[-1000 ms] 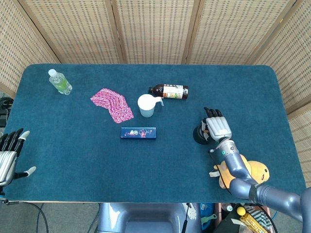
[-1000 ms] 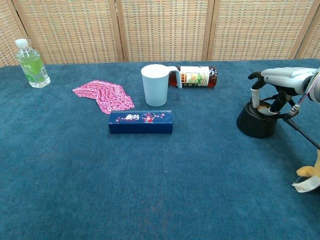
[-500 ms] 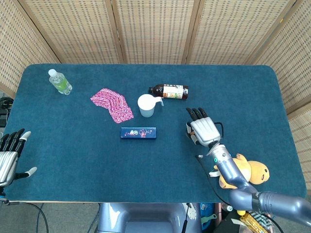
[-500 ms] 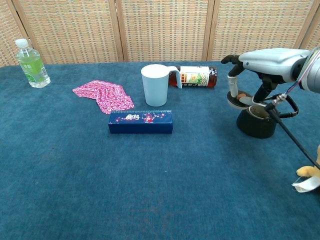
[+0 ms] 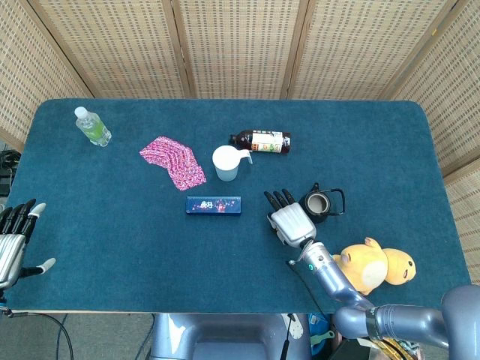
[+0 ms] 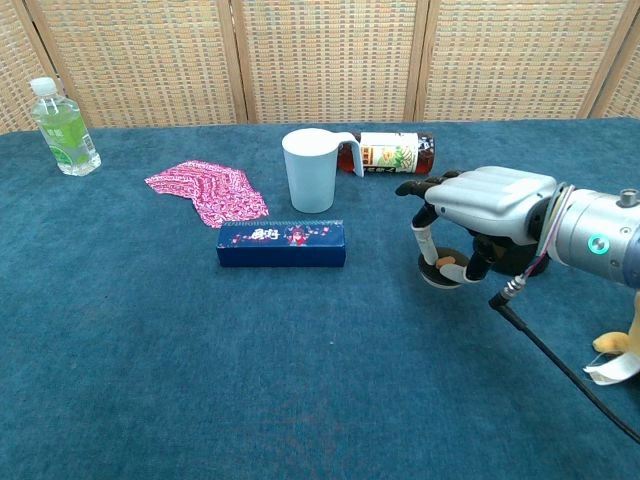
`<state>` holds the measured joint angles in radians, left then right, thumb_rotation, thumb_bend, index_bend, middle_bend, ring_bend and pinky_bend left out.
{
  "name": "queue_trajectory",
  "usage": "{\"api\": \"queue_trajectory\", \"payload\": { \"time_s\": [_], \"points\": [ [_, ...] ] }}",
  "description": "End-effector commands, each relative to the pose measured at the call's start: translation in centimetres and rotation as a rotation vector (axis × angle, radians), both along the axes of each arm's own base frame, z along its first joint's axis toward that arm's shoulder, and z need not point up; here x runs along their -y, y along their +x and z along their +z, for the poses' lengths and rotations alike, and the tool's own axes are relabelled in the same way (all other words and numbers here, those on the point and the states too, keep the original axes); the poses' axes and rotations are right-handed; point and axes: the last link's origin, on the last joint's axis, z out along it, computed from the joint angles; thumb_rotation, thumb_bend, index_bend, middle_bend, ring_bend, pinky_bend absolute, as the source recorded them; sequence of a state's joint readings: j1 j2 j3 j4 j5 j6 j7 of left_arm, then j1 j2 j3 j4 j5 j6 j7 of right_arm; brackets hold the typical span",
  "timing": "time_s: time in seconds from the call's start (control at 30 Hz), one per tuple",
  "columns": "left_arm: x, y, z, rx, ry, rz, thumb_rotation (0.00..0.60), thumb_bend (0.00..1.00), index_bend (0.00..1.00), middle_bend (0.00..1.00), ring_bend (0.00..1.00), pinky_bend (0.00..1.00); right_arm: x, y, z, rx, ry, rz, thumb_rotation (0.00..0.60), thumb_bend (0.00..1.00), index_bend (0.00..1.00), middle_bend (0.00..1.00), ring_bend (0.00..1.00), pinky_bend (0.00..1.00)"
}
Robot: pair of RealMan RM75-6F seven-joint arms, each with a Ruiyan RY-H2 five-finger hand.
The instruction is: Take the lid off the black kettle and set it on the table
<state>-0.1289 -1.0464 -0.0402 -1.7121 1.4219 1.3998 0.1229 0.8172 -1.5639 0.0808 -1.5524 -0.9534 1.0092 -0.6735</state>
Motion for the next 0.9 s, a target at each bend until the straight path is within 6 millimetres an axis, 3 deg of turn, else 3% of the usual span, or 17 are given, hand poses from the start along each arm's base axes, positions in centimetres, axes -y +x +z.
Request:
{"api": "queue_trajectory", "payload": {
  "time_s": [0.03, 0.1, 0.17, 0.27, 0.43, 0.6, 0.77, 0.9],
  "points": [
    [0.0, 0.0, -0.1, -0.001, -0.003, 0.0, 0.6, 0.07, 0.0, 0.0, 0.0, 0.0, 0.0, -0.5, -0.1, -0.002, 0.002, -0.013, 0.6, 0.63, 0.55, 0.01, 0.0, 0.0],
    [0.0, 0.0, -0.1, -0.003, -0.004, -0.001, 0.6, 0.07, 0.0, 0.0, 0.0, 0.0, 0.0, -0.9, -0.1, -0.001, 0.003, -0.022, 0.6, 0.52, 0.42, 0.0, 0.0, 0.0],
    [0.0, 0.1, -0.2, -0.005, -0.005, -0.001, 0.6, 0.07, 0.0, 0.0, 0.0, 0.0, 0.0, -1.2, 0.2, 0.006, -0.018, -0.024, 0.6, 0.28, 0.25, 0.0, 0.0, 0.0],
    [0.0, 0.1, -0.3, -0.008, -0.007, -0.002, 0.6, 0.07, 0.0, 0.0, 0.0, 0.0, 0.0, -1.2, 0.7, 0.028, -0.042, -0.023, 0.6, 0.14, 0.17, 0.0, 0.0, 0.0],
    [0.0, 0.1, -0.3, -0.009, -0.008, -0.002, 0.6, 0.07, 0.0, 0.0, 0.0, 0.0, -0.3, -1.1, 2.2, 0.065, -0.059, -0.027, 0.6, 0.09, 0.15, 0.0, 0.0, 0.0],
    [0.1, 0.2, -0.2, -0.004, -0.005, -0.005, 0.6, 0.07, 0.0, 0.0, 0.0, 0.0, -1.7, -1.7, 6.3, 0.107, -0.116, -0.012, 0.6, 0.06, 0.15, 0.0, 0.0, 0.0],
    [0.3, 0.3, 0.0, 0.0, 0.001, -0.012, 0.6, 0.07, 0.0, 0.0, 0.0, 0.0, -3.7, -4.5, 10.9, 0.122, -0.207, 0.008, 0.6, 0.01, 0.08, 0.0, 0.0, 0.0],
    [0.6, 0.4, -0.1, -0.007, -0.01, -0.019, 0.6, 0.07, 0.0, 0.0, 0.0, 0.0, -6.6, -9.2, 14.6, 0.051, -0.294, -0.029, 0.6, 0.0, 0.0, 0.0, 0.0, 0.0]
  ]
}}
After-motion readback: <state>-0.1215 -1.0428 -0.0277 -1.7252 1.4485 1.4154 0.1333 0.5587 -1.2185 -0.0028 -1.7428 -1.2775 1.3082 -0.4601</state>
